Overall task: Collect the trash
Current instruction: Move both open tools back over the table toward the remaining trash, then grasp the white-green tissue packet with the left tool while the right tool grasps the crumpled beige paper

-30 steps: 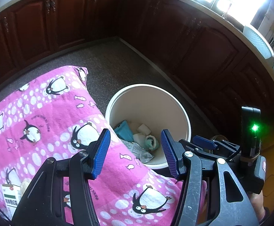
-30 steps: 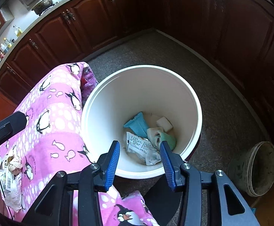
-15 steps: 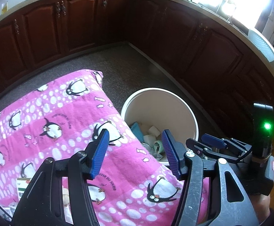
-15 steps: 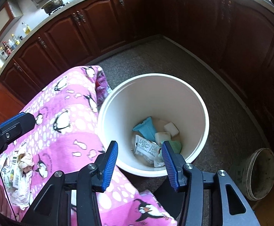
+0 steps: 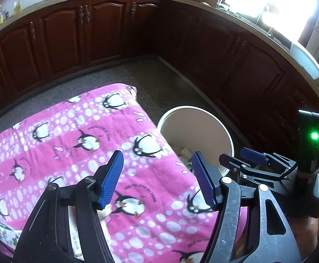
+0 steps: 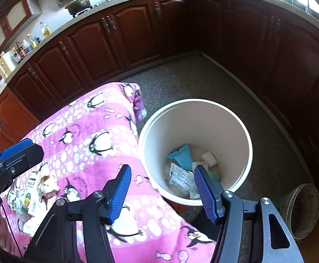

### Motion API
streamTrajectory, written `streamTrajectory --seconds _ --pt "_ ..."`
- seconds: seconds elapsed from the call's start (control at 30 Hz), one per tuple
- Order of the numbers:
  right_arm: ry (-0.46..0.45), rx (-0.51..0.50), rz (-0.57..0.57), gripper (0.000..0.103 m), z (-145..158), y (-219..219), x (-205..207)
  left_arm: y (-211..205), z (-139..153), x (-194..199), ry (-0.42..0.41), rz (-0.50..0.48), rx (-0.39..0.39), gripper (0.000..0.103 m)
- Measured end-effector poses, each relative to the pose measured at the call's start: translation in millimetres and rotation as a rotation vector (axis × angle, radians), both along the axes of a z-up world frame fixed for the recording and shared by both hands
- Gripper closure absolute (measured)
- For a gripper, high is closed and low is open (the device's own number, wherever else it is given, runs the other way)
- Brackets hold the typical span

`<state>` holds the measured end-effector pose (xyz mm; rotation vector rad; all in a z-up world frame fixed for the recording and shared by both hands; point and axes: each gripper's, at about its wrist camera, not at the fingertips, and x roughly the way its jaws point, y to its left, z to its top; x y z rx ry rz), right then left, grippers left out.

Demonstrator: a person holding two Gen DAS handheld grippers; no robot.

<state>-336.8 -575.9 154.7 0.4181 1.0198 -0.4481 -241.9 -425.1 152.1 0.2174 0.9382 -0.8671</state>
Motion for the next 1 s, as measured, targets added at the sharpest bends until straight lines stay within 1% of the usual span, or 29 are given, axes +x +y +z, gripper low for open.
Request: streamTrajectory --seconds 0.17,0.33,0.43,0.57,0.77,0.87,1.0 --pt "-0.008 -0.009 0.037 0.043 8.1 19.7 7.4 27.3 5.4 4.8 -0.002 0.029 -0.003 0.038" --pt "-0.026 -0.006 0.078 0.034 16.1 42.8 14.9 63.8 14.8 9.3 0.006 0.048 -0.021 0.038" --pt "-0.030 0.002 0.119 0.034 17.7 60.4 20.6 88.2 19.2 13.3 0.009 0.057 -0.025 0.038" --pt "-0.026 0.025 0.174 0.034 16.3 81.3 29.4 123.4 20.2 20.6 0.034 0.084 -0.022 0.038" --pt "-0.030 0.076 0.248 0.034 10.4 109.7 42.1 178.7 12.4 35.6 0.091 0.156 -0.007 0.038" --pt "-0.015 0.083 0.291 0.034 4.2 125.4 50.0 198.2 5.9 38.7 0.123 0.185 -0.015 0.038" --pt "0.005 0.095 0.342 0.034 -5.0 144.0 60.4 215.7 -9.5 35.5 0.165 0.189 0.002 0.038"
